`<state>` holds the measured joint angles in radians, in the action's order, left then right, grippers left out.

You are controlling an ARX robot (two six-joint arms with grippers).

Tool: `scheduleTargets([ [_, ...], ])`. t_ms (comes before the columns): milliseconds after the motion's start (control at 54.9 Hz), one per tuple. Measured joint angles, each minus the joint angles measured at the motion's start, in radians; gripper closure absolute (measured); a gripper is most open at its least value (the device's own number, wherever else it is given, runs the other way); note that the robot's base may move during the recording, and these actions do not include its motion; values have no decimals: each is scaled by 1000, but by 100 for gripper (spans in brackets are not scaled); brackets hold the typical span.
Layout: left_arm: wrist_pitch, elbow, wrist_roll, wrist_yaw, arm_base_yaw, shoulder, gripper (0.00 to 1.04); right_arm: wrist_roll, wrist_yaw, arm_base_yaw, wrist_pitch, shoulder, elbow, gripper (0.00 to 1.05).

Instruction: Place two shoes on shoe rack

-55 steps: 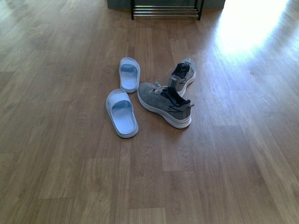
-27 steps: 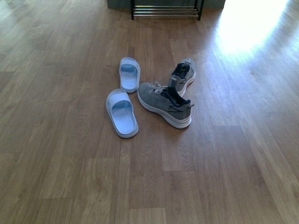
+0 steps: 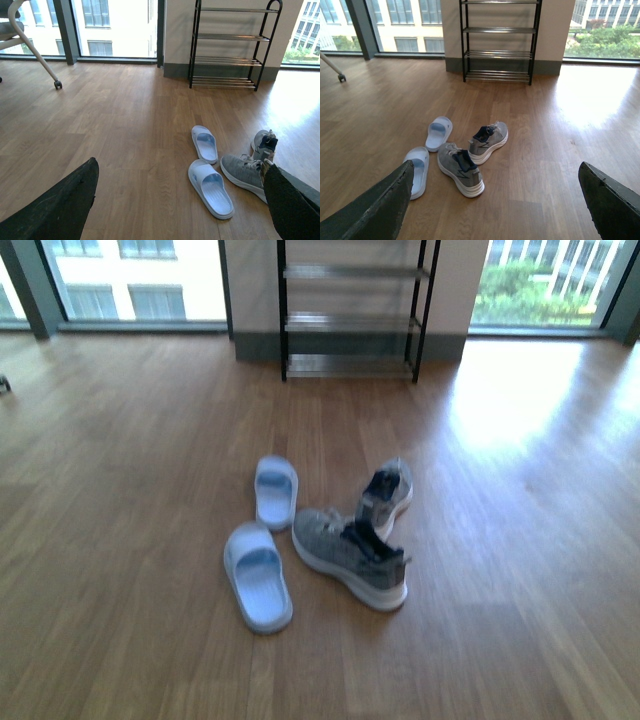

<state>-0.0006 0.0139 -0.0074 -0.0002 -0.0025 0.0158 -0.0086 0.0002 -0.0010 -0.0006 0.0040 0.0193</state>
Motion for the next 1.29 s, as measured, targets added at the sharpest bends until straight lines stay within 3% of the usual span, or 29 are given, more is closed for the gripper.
scheduleTargets([
  [1294,0,0,0,0,0,0,9,0,0,0,0,0,0,9],
])
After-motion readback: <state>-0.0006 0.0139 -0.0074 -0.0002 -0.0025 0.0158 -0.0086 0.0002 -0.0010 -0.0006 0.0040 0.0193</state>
